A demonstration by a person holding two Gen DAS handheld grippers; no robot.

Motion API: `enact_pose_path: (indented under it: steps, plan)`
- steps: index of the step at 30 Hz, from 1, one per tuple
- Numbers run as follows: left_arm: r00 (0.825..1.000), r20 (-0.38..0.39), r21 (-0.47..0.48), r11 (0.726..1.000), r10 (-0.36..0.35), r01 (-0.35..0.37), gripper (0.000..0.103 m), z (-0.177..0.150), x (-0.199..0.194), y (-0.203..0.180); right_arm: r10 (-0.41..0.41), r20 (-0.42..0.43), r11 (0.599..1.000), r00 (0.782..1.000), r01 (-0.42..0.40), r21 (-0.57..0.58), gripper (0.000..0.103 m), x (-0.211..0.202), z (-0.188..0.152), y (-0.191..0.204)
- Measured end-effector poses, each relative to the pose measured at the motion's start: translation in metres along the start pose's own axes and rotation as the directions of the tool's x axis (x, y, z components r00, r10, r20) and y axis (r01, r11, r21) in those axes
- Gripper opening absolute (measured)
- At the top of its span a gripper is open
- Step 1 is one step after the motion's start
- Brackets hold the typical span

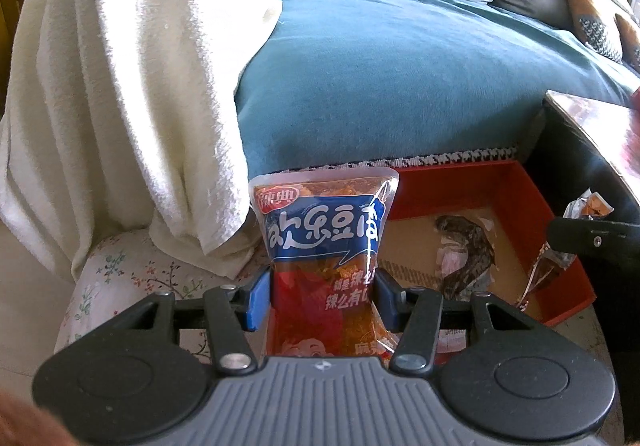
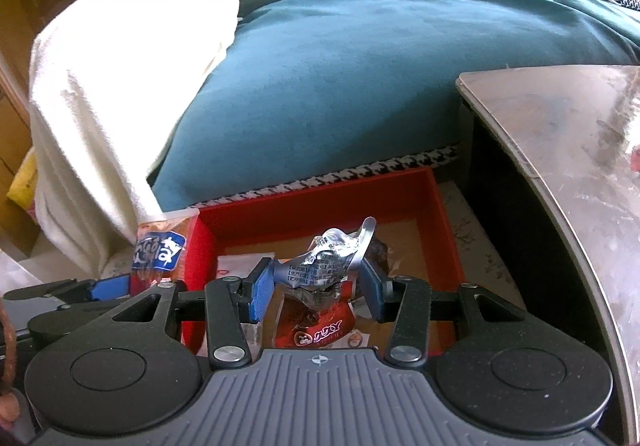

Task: Organize snacks
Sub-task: 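Lower the bean bag into the box with the left tool while the right tool lowers the foil pouch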

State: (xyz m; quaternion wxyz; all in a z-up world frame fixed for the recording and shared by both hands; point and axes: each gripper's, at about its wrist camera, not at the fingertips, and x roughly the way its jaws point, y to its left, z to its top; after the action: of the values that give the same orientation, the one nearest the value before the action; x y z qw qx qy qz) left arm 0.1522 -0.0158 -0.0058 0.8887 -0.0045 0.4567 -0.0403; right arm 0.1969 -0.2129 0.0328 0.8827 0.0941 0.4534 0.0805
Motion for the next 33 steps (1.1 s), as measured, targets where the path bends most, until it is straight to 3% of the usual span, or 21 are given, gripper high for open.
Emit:
enact_pose_path:
  steps: [29, 33]
  plan:
    - [0.997, -0.059, 0.025, 0.999, 0.046, -0.044, 0.046, 0.010, 0.047, -0.017, -0.061, -0.139, 0.998, 0.988, 0.061, 0.000, 0.054, 0.069, 0.005, -0.013]
    - [0.996, -0.071, 0.040, 0.998, 0.051, -0.048, 0.046, 0.008, 0.053, -0.023, -0.075, -0.177, 0.997, 0.981, 0.075, -0.004, 0.049, 0.083, 0.001, -0.015]
